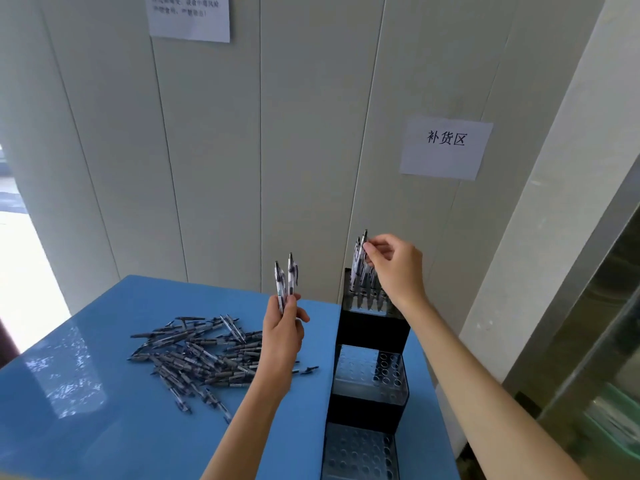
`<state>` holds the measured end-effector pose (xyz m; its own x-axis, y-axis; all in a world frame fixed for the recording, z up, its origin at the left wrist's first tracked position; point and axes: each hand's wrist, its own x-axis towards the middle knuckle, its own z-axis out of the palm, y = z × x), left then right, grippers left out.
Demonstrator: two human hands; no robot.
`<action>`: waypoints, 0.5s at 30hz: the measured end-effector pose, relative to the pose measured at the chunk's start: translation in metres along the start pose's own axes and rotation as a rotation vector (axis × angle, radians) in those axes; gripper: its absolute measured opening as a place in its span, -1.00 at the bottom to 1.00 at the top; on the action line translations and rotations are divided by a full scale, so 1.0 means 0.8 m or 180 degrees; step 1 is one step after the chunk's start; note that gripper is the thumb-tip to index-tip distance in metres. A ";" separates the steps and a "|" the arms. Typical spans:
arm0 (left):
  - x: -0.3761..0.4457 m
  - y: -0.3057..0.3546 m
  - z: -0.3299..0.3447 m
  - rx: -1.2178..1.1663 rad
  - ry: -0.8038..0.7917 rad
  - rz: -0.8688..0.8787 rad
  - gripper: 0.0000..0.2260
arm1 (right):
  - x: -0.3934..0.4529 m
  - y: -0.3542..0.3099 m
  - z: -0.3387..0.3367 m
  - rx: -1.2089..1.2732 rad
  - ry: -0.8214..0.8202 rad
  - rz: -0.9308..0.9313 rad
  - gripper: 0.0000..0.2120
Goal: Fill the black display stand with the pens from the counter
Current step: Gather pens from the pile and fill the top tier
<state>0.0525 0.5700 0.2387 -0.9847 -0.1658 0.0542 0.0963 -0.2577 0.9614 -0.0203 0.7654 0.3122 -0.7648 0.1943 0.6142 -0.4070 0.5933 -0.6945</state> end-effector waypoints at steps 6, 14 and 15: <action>-0.004 -0.001 0.006 -0.0071 -0.0039 0.0035 -0.73 | -0.011 0.008 0.009 -0.0261 -0.0327 0.0020 -0.94; -0.006 -0.002 0.016 -0.0136 -0.0183 -0.0008 -0.70 | -0.023 0.018 0.010 -0.0216 -0.0299 0.0136 -0.94; -0.006 -0.004 0.019 -0.0158 -0.0203 -0.0011 -0.71 | -0.023 0.018 0.010 -0.0203 -0.0303 0.0121 -0.93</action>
<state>0.0549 0.5864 0.2396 -0.9921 -0.1043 0.0694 0.0984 -0.3052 0.9472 -0.0158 0.7640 0.2880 -0.8243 0.1444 0.5474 -0.3466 0.6359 -0.6896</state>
